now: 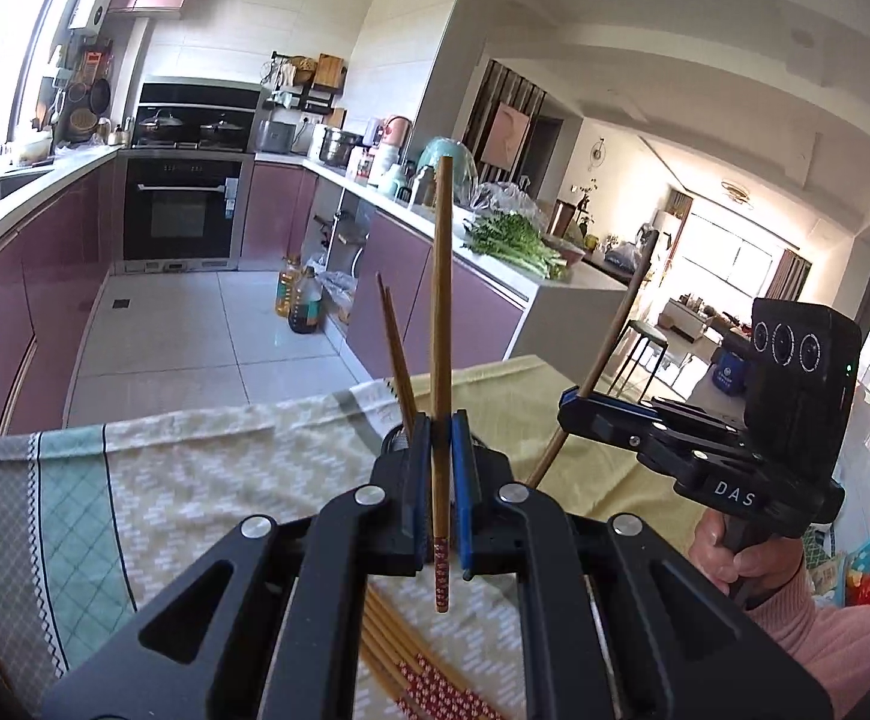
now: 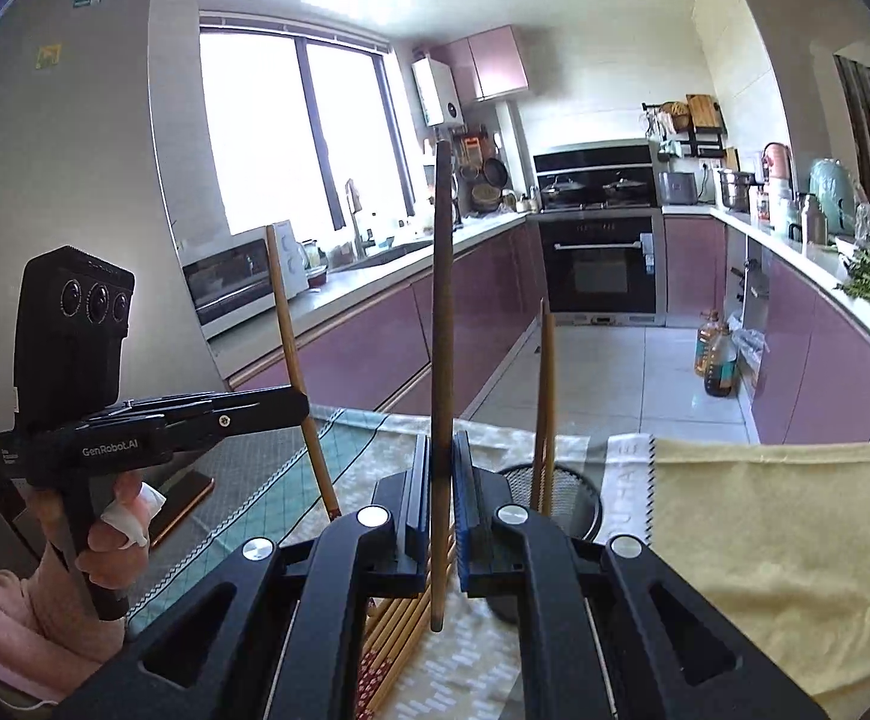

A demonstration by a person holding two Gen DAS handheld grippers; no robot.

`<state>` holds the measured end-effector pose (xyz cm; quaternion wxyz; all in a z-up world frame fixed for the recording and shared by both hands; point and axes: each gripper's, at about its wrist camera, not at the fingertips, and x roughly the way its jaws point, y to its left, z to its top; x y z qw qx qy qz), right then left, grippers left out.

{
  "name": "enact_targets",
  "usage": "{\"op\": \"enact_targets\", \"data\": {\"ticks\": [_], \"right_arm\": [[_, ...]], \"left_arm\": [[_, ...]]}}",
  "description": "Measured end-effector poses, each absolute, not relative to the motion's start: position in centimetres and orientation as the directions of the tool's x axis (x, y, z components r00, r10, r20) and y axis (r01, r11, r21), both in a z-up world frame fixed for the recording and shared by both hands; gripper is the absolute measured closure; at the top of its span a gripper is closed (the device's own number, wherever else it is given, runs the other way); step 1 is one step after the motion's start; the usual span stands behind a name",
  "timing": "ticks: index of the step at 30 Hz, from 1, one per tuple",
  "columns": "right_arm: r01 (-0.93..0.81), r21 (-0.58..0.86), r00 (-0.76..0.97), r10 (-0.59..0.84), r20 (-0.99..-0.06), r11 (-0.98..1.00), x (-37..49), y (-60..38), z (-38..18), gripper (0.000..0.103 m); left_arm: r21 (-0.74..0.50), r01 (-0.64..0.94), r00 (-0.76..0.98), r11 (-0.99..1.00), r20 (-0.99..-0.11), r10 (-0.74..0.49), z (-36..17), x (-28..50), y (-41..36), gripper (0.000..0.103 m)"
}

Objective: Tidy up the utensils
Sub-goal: 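Insert the left tool's chopstick into the mesh cup and open while the right tool does likewise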

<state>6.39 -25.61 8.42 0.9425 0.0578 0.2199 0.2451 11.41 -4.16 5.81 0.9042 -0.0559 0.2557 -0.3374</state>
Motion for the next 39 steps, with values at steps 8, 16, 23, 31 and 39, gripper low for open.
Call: {"op": "enact_targets", "data": {"ticks": [8,16,23,31,39], "right_arm": [[-0.419,0.167,0.827,0.451,-0.337,0.893,7.6,-26.6,10.6,0.097],[-0.393,0.143,0.838,0.418,-0.352,0.908,10.2,-26.7,10.0,0.097],[-0.380,0.139,0.812,0.402,-0.422,0.914,12.0,-25.9,7.8,0.097],[-0.379,0.152,0.756,0.401,-0.518,0.913,13.0,-25.1,5.3,0.097],[-0.363,0.168,0.710,0.388,-0.588,0.917,14.3,-24.6,3.8,0.097]], "left_arm": [[-0.249,0.598,0.670,0.762,-0.366,-0.646,8.7,12.8,-6.2,0.095],[-0.219,0.595,0.684,0.773,-0.368,-0.630,8.9,14.5,-8.7,0.095],[-0.195,0.588,0.650,0.785,-0.464,-0.602,5.6,16.3,-10.5,0.095],[-0.182,0.620,0.565,0.763,-0.571,-0.595,1.9,17.7,-11.4,0.095],[-0.214,0.595,0.525,0.774,-0.626,-0.577,0.2,20.2,-11.8,0.095]]}}
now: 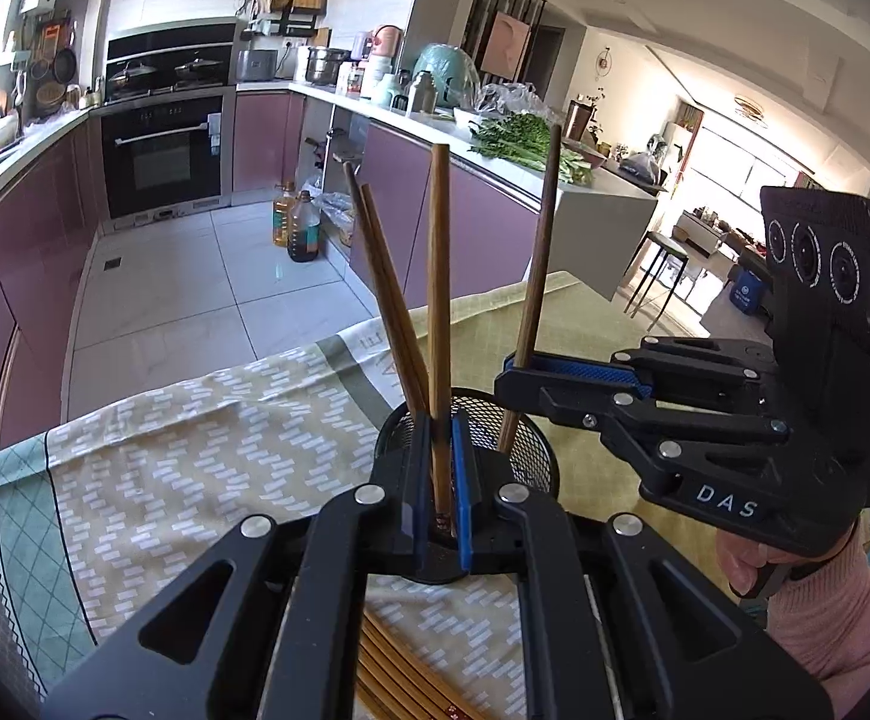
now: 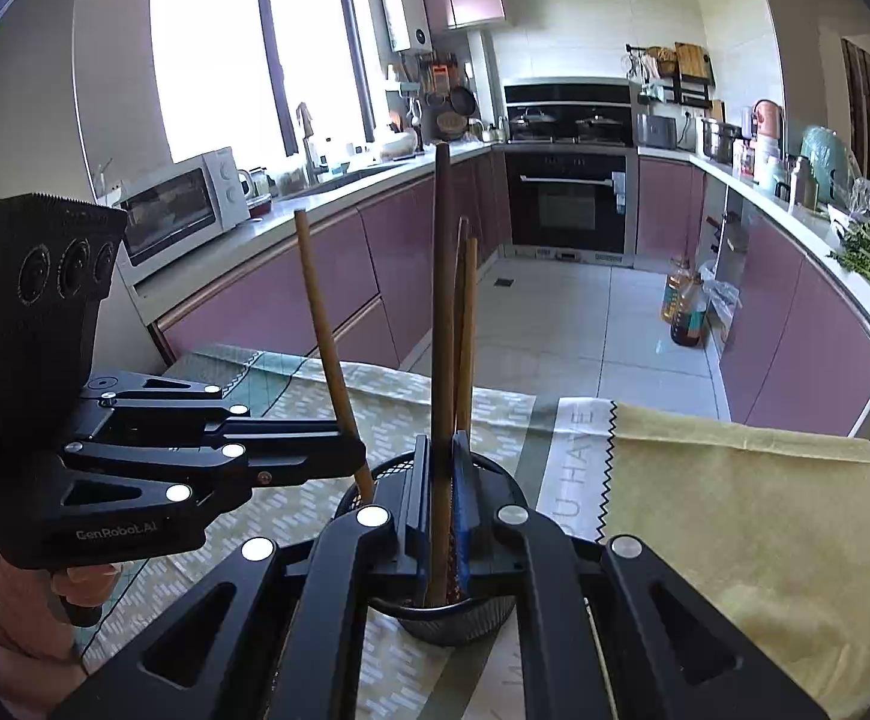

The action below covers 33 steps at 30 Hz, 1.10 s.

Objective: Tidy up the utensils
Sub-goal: 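Insert the left tool's chopstick into the mesh cup and open while the right tool does likewise, then withdraw both tools from the cup and move them to the remaining chopsticks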

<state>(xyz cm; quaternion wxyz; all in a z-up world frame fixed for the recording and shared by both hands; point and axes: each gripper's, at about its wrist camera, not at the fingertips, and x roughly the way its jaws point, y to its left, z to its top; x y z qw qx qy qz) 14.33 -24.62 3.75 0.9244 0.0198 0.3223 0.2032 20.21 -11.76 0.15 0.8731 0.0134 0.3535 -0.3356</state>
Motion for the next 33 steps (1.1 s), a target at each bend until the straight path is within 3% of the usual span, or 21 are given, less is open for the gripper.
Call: {"op": "enact_targets", "data": {"ticks": [9,16,24,28,33], "right_arm": [[-0.343,0.186,0.709,0.384,-0.592,0.921,15.3,-24.5,3.3,0.096],[-0.342,0.171,0.725,0.375,-0.578,0.924,14.4,-24.2,3.3,0.094],[-0.441,0.177,0.730,0.467,-0.499,0.880,9.5,-23.2,4.4,0.072],[-0.503,0.188,0.686,0.522,-0.507,0.844,7.1,-21.9,3.4,0.068],[-0.521,0.212,0.598,0.531,-0.601,0.827,6.5,-19.7,-0.2,0.068]], "left_arm": [[-0.212,0.573,0.535,0.791,-0.635,-0.557,-0.4,21.0,-11.8,0.093],[-0.165,0.547,0.605,0.821,-0.600,-0.523,0.1,18.7,-10.2,0.080],[-0.106,0.542,0.667,0.834,-0.550,-0.503,0.0,13.9,-6.7,0.067],[-0.081,0.537,0.647,0.840,-0.599,-0.471,-2.4,11.9,-5.3,0.064],[-0.108,0.520,0.574,0.847,-0.690,-0.440,-6.7,10.8,-4.2,0.064]]}}
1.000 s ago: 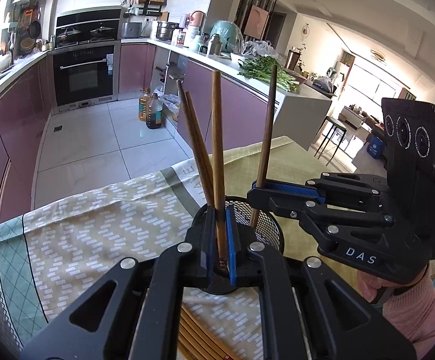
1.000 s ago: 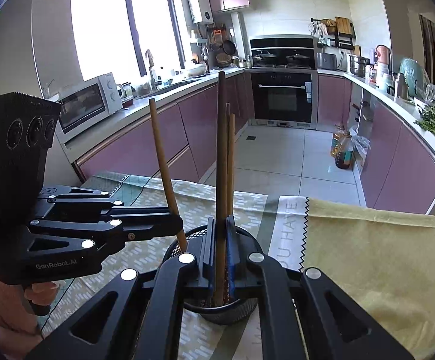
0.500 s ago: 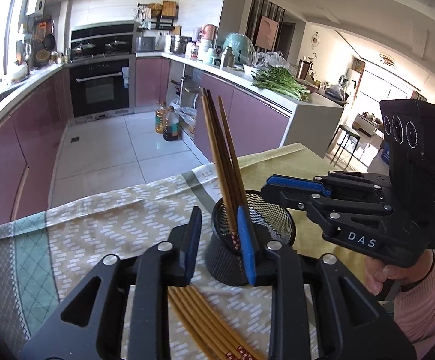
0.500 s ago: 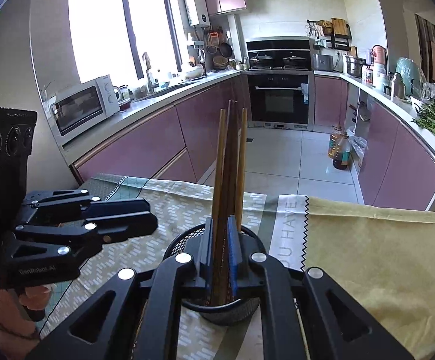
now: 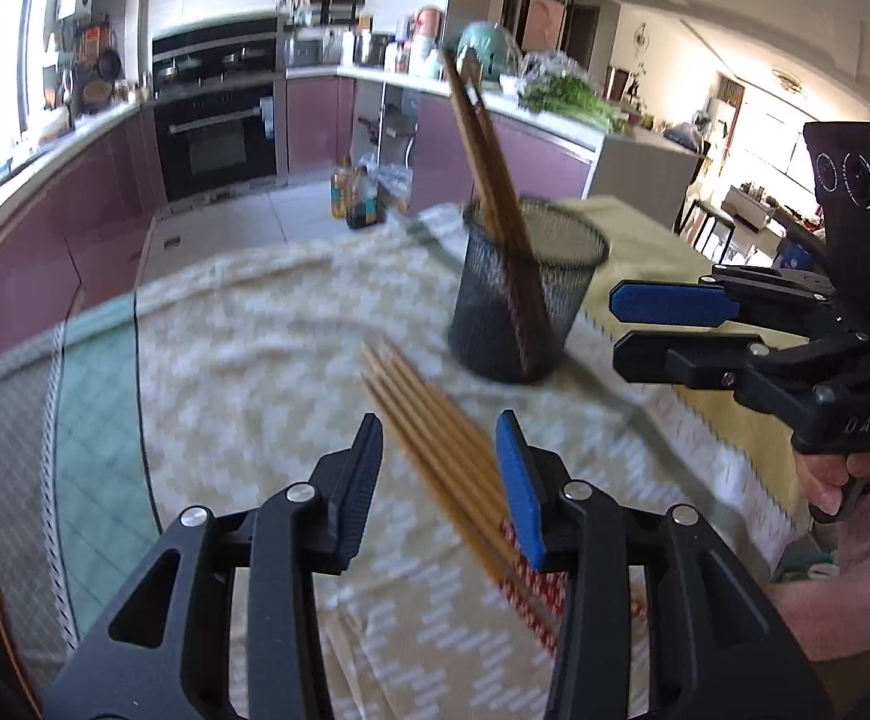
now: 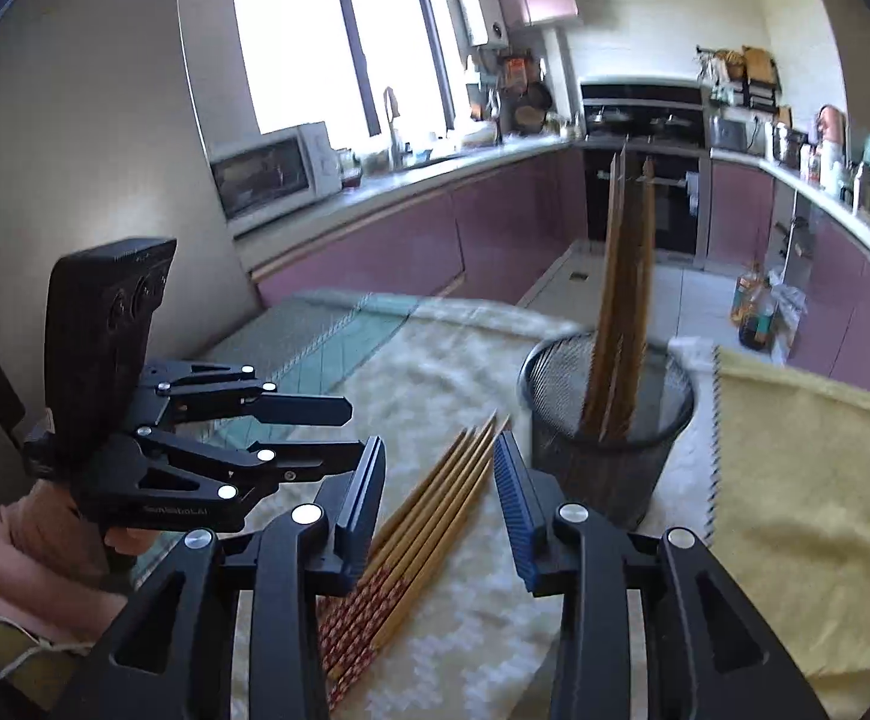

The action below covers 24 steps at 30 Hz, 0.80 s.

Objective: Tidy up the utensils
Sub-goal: 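Withdraw both tools from the cup and move them to the remaining chopsticks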

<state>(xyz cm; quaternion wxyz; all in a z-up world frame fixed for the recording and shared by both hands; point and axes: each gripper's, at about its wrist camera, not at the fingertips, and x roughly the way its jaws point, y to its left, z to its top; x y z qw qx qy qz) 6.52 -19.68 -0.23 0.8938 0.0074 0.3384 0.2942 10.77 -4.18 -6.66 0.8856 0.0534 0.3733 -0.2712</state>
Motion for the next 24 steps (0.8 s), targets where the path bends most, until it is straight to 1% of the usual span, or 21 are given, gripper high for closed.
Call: {"op": "enact_targets", "data": {"ticks": [3,8,14,20,24], "right_arm": [[-0.502,0.245,0.549,0.525,-0.651,0.829,6.7,-18.8,-2.6,0.067],[-0.471,0.275,0.508,0.512,-0.693,0.839,6.5,-18.2,-4.8,0.067],[-0.432,0.290,0.491,0.493,-0.718,0.854,6.3,-18.4,-6.1,0.068],[-0.418,0.274,0.495,0.470,-0.731,0.866,6.0,-18.3,-6.5,0.069],[-0.418,0.250,0.502,0.451,-0.738,0.873,6.2,-17.9,-6.5,0.070]], "left_arm": [[-0.128,0.504,0.541,0.854,-0.724,-0.428,-8.7,10.5,-3.8,0.064],[-0.159,0.487,0.506,0.859,-0.750,-0.426,-10.6,9.9,-3.6,0.064],[-0.188,0.482,0.479,0.856,-0.761,-0.437,-11.5,9.5,-3.8,0.064],[-0.173,0.484,0.482,0.858,-0.766,-0.426,-11.9,9.5,-4.5,0.062],[-0.152,0.481,0.490,0.863,-0.770,-0.409,-12.0,9.5,-4.7,0.065]]}}
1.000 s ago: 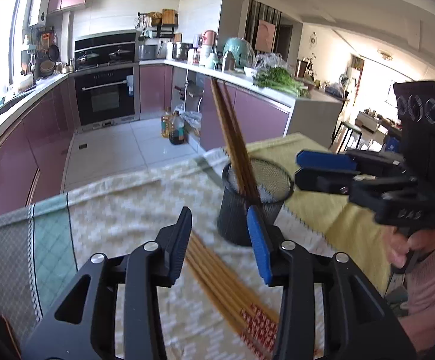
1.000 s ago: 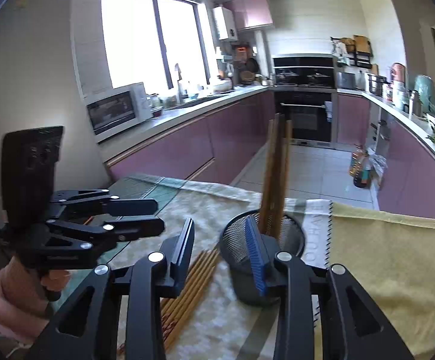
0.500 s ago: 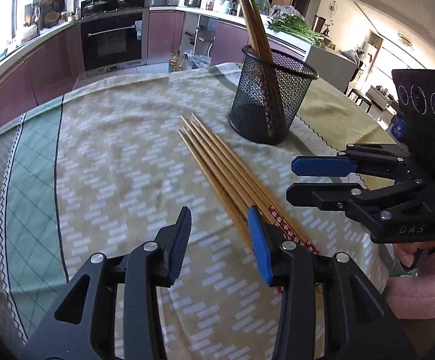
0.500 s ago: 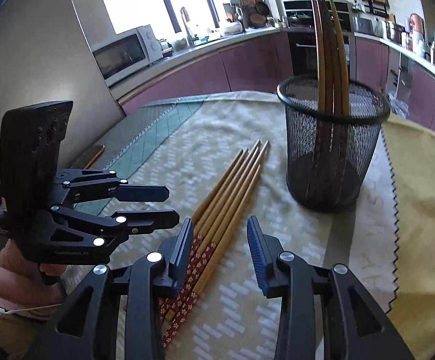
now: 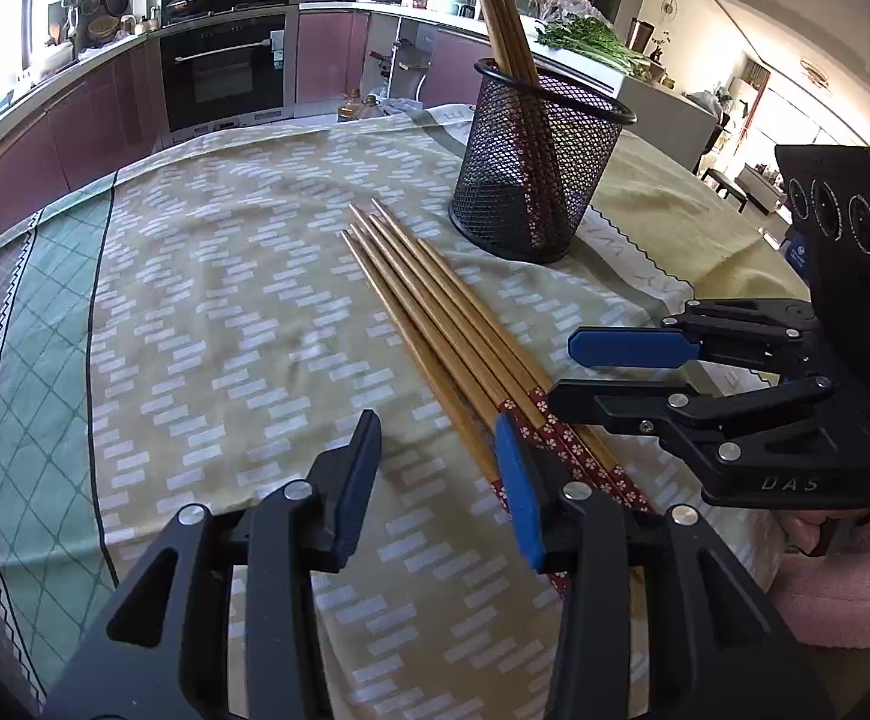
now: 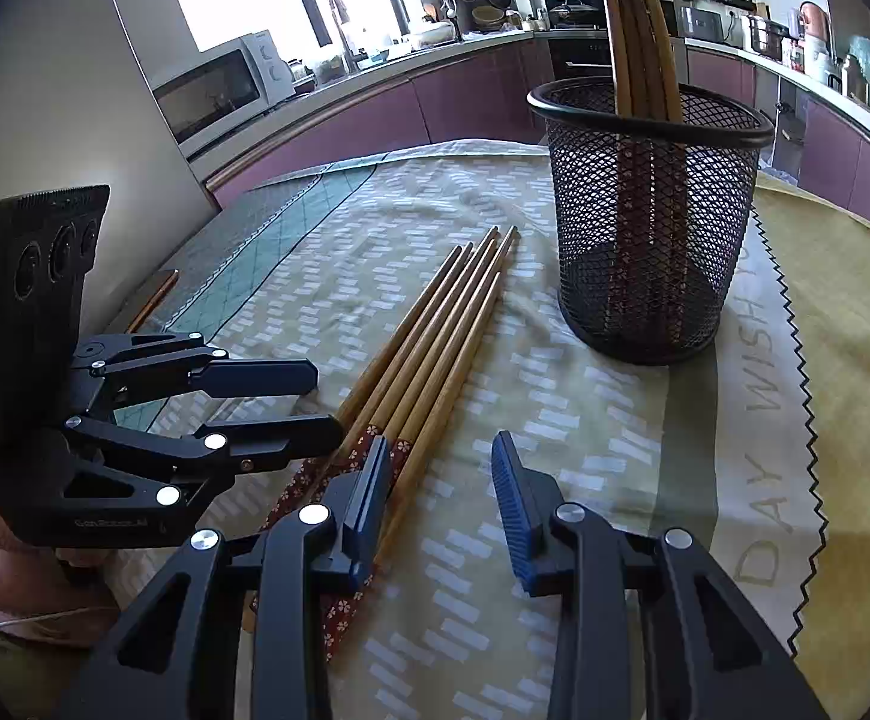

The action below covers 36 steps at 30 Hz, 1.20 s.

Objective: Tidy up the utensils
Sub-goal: 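Withdraw both tools from the cup and move them to the remaining chopsticks, then grasp and lift a chopstick with the left tool while the right tool grasps another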

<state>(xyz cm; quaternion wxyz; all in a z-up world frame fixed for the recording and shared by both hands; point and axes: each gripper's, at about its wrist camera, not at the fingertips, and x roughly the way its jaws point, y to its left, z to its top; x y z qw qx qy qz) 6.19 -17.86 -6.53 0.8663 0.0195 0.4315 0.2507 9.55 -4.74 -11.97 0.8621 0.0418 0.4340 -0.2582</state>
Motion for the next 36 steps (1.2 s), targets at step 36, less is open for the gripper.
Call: {"op": "enact_targets", "data": {"ticks": [36], "right_arm": [[-0.330,0.208,0.555,0.367,-0.746,0.921,8.0,-18.5,-6.5,0.097]], "left_arm": [[-0.131,0.396,0.515,0.909,-0.788,-0.338,-11.9,12.6,-4.7,0.094]]}}
